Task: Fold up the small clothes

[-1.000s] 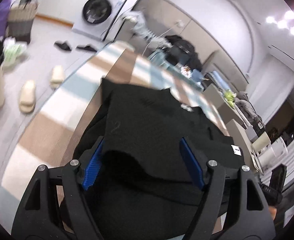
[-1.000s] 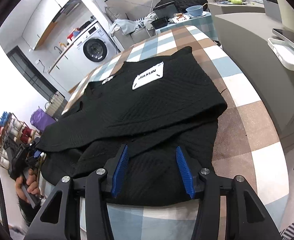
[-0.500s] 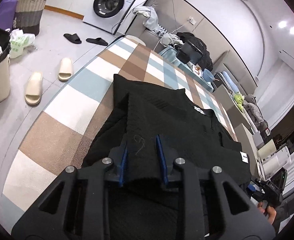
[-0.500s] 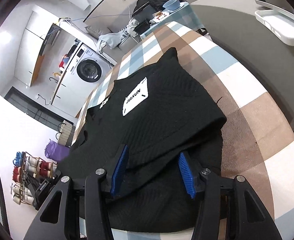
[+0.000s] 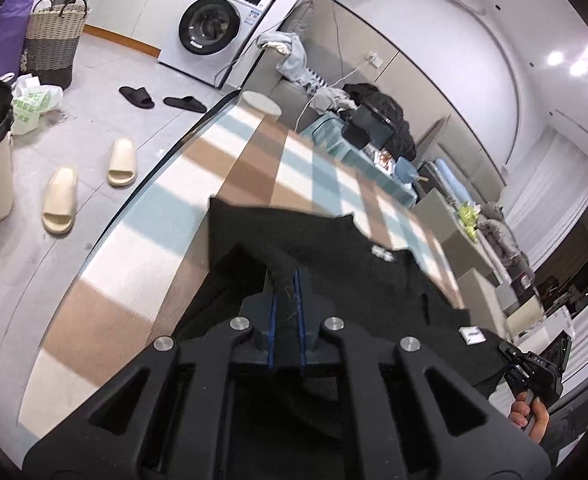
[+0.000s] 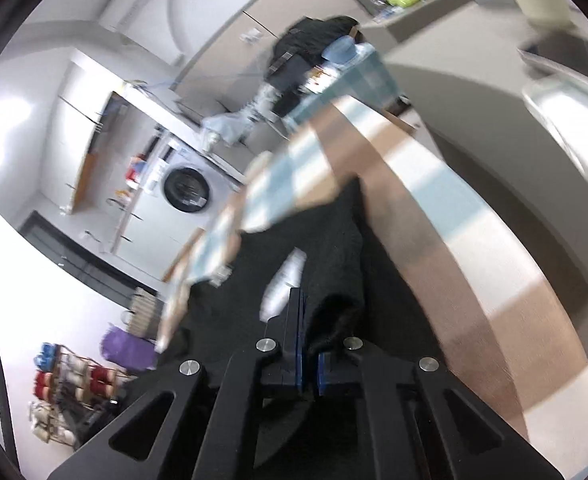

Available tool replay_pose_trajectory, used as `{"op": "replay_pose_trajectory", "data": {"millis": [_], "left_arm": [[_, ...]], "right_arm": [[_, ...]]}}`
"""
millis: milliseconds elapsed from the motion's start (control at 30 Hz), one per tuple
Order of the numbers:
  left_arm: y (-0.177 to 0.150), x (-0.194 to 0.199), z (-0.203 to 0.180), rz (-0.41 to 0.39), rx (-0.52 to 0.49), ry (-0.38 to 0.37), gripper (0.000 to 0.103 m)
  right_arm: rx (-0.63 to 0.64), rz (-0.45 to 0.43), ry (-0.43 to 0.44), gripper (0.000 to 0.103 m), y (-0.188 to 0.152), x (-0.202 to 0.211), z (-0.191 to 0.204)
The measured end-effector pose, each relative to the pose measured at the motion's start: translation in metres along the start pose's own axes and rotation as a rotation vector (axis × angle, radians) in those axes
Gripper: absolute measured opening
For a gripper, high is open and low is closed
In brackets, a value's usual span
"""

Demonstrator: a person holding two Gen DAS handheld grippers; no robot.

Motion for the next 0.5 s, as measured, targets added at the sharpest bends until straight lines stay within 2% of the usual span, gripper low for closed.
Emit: {"op": "replay_pose_trajectory", "data": {"millis": [167, 267, 333, 367, 400, 467, 500], "left_arm": [[0.046, -0.015, -0.008, -0.057, 0.033, -0.033, 0.004], [0.069, -0.039, -0.001, -0.048, 0.061, -0.024, 0.004], [0.08, -0.064, 0.012, -0.009, 0.111, 0.019, 0.006], [0.082, -0.073, 0.019, 0.014, 0.128, 0.04, 0.008], [0.083, -0.084, 0.027, 0.049, 0.15, 0.061, 0.011], [0.084, -0.093, 0.039, 0.075, 0.187, 0.069, 0.013], [0.084, -0.093, 0.043, 0.073, 0.188, 0.08, 0.022]], "right_arm": [[-0.056, -0.057, 0.053, 0.005, 0.044, -0.016, 0.024], [-0.127, -0.09, 0.029, 0.006, 0.07, -0.039, 0.025], [-0.129, -0.083, -0.009, 0.024, 0.086, -0.06, 0.023], [-0.1, -0.071, -0.049, 0.046, 0.093, -0.075, 0.021], [-0.084, -0.079, -0.089, 0.05, 0.098, -0.081, 0.018], [-0.047, -0.069, -0.181, 0.05, 0.1, -0.087, 0.009], [-0.048, -0.066, -0.189, 0.05, 0.1, -0.086, 0.004]]}}
Point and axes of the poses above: each gripper's, at about its wrist camera, not at the fingertips, and x roughly against the way its jaws point, z to its left, y to its top, the point moved 5 cm from there along -x, roughly the way its jaws point, and after that the axes turned 4 degrees about -x, right-handed, at the moved point
